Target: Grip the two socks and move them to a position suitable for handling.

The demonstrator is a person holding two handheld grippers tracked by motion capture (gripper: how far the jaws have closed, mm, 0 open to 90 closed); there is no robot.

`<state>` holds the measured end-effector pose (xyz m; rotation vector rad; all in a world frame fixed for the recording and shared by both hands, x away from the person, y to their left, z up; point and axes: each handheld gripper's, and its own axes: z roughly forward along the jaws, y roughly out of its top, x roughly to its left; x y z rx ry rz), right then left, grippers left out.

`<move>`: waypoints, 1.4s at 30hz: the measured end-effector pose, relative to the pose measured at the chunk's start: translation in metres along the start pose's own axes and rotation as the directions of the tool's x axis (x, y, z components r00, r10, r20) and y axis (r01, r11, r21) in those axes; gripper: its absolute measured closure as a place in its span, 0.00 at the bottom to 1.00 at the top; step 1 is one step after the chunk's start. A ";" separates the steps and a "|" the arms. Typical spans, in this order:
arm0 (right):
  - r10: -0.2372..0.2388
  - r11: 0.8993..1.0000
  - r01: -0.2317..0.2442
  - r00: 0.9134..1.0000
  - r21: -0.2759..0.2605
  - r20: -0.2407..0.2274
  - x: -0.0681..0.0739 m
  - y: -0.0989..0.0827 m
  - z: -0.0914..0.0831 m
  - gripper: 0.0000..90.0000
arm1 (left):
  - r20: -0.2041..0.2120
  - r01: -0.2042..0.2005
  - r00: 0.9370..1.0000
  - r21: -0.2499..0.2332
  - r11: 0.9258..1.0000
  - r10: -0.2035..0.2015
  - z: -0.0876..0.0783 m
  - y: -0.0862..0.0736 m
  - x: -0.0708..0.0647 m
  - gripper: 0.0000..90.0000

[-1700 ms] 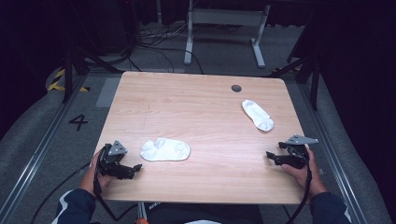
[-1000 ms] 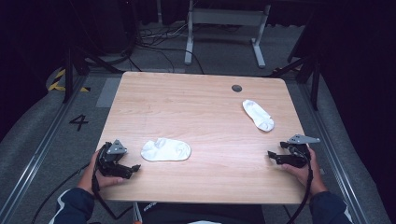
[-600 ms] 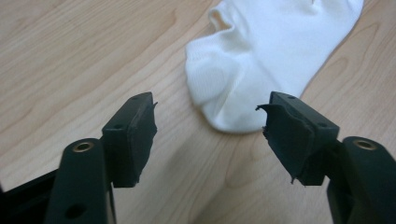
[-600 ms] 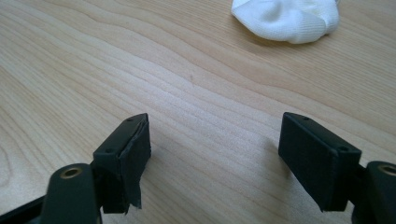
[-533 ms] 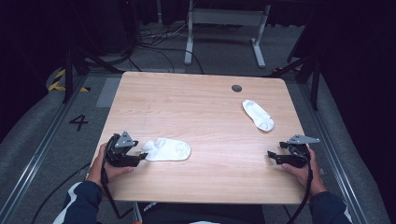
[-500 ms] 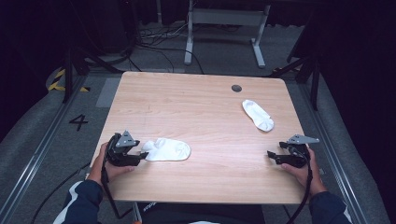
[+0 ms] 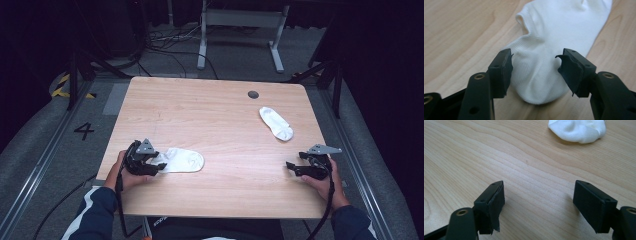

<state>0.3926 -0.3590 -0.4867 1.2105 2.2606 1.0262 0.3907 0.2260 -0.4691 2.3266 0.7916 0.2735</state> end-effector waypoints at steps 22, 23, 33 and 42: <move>-0.010 1.000 0.010 1.000 0.001 -0.008 0.001 -0.001 -0.001 0.28 | 0.204 -0.102 0.975 0.042 0.994 0.092 -0.002 0.001 -0.063 0.41; -0.009 1.000 0.009 1.000 0.000 -0.007 0.001 -0.001 -0.001 0.28 | 0.215 -0.118 0.971 0.046 0.992 0.106 -0.002 0.002 -0.067 0.41; -0.010 1.000 0.010 1.000 0.000 -0.007 0.001 -0.001 -0.001 0.28 | 0.310 -0.190 0.935 0.021 0.982 0.174 0.016 0.020 -0.102 0.40; -0.008 1.000 0.008 1.000 -0.001 -0.011 0.001 -0.001 -0.001 0.28 | 0.299 -0.266 0.917 -0.038 0.963 0.265 0.012 0.037 -0.114 0.41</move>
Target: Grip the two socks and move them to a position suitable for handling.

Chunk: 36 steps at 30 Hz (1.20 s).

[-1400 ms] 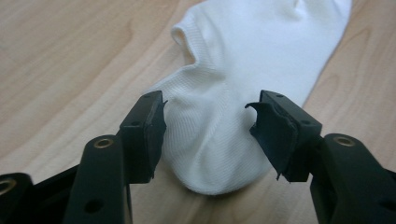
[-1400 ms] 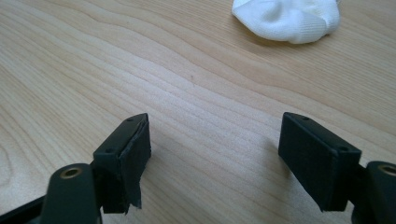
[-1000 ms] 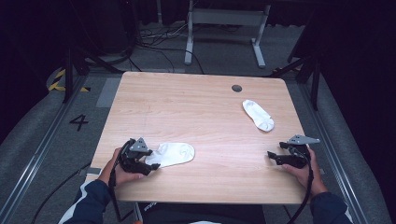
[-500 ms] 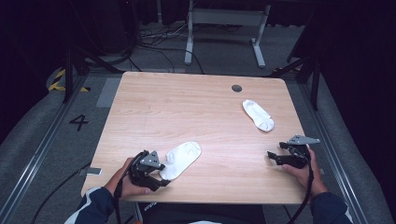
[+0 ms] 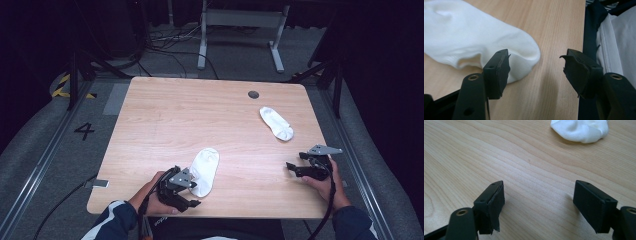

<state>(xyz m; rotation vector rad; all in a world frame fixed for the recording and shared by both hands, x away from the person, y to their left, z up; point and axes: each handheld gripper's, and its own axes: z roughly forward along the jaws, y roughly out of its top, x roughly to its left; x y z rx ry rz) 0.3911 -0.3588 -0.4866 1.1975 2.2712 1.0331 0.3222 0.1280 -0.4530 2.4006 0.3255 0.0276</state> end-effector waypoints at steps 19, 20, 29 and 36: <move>-0.002 1.000 0.002 1.000 0.001 -0.002 0.000 0.000 0.000 0.28 | -0.035 -0.021 0.999 0.059 0.998 0.023 0.027 0.012 0.023 0.66; -0.002 1.000 0.002 1.000 0.001 -0.002 0.000 0.000 0.000 0.28 | -0.034 -0.022 0.999 0.052 0.998 0.023 0.029 0.014 0.023 0.66; -0.004 1.000 0.004 1.000 0.001 -0.003 0.000 0.000 0.000 0.28 | -0.022 -0.031 0.999 0.023 0.999 0.031 0.047 0.030 0.025 0.65; -0.004 1.000 0.004 1.000 0.001 -0.003 0.000 0.000 0.000 0.28 | -0.026 -0.022 0.999 0.009 1.000 0.022 0.058 0.040 0.026 0.65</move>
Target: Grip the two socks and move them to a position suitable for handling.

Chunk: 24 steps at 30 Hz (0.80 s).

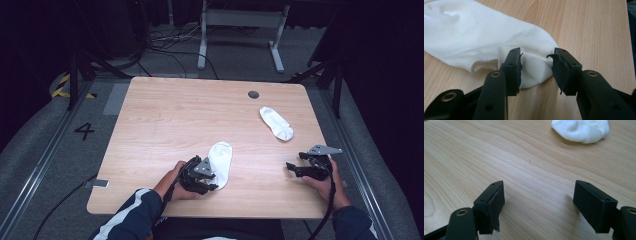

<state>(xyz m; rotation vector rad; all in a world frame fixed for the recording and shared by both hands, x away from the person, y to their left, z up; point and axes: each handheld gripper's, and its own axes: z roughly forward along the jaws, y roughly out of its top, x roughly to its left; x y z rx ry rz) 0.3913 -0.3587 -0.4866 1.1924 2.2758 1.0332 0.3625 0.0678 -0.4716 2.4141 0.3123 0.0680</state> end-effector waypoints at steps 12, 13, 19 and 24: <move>-0.002 1.000 0.002 1.000 0.000 -0.003 0.000 0.000 0.000 0.28 | -0.016 -0.043 0.999 0.011 0.999 0.043 -0.003 0.015 -0.007 0.50; -0.004 1.000 0.004 1.000 0.000 -0.006 -0.001 0.000 0.000 0.29 | -0.020 -0.042 0.999 0.006 0.999 0.042 -0.007 0.015 -0.008 0.47; -0.008 1.000 0.008 1.000 -0.014 0.001 -0.003 0.007 -0.001 0.38 | -0.093 -0.043 0.995 0.031 0.999 0.046 -0.038 0.006 -0.012 0.39; 0.043 0.994 -0.038 0.998 -0.103 0.048 -0.018 0.027 -0.009 0.51 | -0.174 0.040 0.984 0.044 0.998 -0.032 -0.064 -0.033 -0.005 0.36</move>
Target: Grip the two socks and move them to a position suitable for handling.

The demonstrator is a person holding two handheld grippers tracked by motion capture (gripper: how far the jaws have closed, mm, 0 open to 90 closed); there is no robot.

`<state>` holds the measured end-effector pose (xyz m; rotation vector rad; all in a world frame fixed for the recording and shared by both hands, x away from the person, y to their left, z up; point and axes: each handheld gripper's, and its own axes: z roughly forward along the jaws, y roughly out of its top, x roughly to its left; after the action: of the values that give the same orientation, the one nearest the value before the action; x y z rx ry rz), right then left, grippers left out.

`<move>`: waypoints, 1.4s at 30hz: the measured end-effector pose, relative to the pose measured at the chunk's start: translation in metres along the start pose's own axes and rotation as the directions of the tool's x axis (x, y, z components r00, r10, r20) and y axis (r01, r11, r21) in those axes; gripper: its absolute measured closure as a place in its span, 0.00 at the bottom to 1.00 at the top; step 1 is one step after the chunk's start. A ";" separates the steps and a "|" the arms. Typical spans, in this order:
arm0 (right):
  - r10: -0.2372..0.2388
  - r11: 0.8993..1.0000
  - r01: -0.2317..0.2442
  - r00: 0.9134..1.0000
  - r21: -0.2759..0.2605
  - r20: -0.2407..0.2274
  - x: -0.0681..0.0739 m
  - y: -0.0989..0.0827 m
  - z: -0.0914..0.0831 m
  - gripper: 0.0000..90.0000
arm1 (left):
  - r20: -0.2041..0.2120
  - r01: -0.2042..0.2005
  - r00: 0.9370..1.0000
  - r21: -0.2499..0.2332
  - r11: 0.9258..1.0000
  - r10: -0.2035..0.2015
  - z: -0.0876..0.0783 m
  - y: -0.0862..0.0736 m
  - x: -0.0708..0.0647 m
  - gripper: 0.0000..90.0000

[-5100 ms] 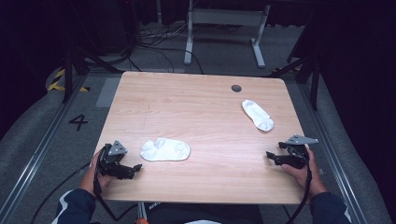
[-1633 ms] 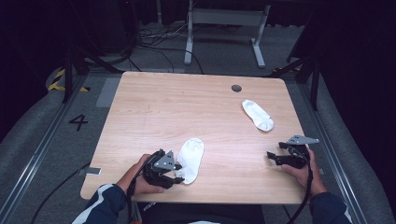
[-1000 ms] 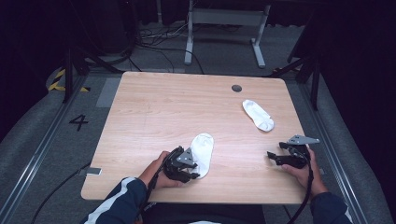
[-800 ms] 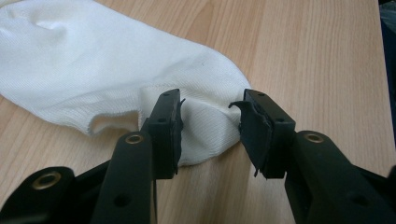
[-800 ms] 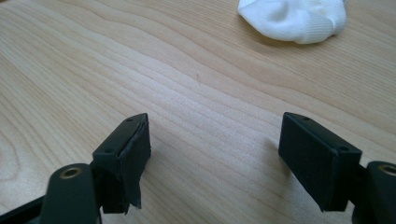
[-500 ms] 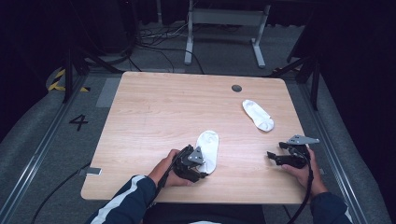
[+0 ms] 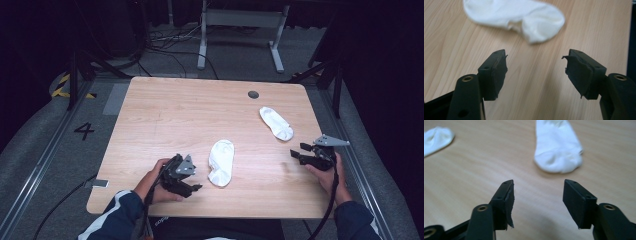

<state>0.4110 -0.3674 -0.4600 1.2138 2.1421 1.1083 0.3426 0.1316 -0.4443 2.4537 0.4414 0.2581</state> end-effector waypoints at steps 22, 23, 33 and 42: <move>0.018 0.987 -0.042 0.988 0.154 0.154 -0.019 0.034 0.076 0.53 | -0.057 0.145 0.988 -0.011 0.989 -0.145 -0.015 -0.066 0.029 0.34; 0.021 0.986 -0.045 0.988 0.159 0.152 -0.019 0.034 0.075 0.53 | -0.057 0.145 0.988 -0.011 0.989 -0.145 -0.015 -0.066 0.029 0.34; -0.001 0.986 -0.004 0.999 0.167 0.034 -0.016 0.015 0.050 0.43 | -0.036 0.187 0.981 -0.052 0.981 -0.189 -0.011 -0.070 0.028 0.31; -0.028 0.983 0.038 0.998 0.179 -0.055 -0.016 -0.006 0.021 0.40 | -0.042 0.192 0.980 -0.081 0.978 -0.196 -0.009 -0.073 0.025 0.27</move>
<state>0.4305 -0.3739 -0.4777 1.2342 2.3359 0.9592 0.3451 0.2001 -0.4800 2.3133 0.6761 0.2495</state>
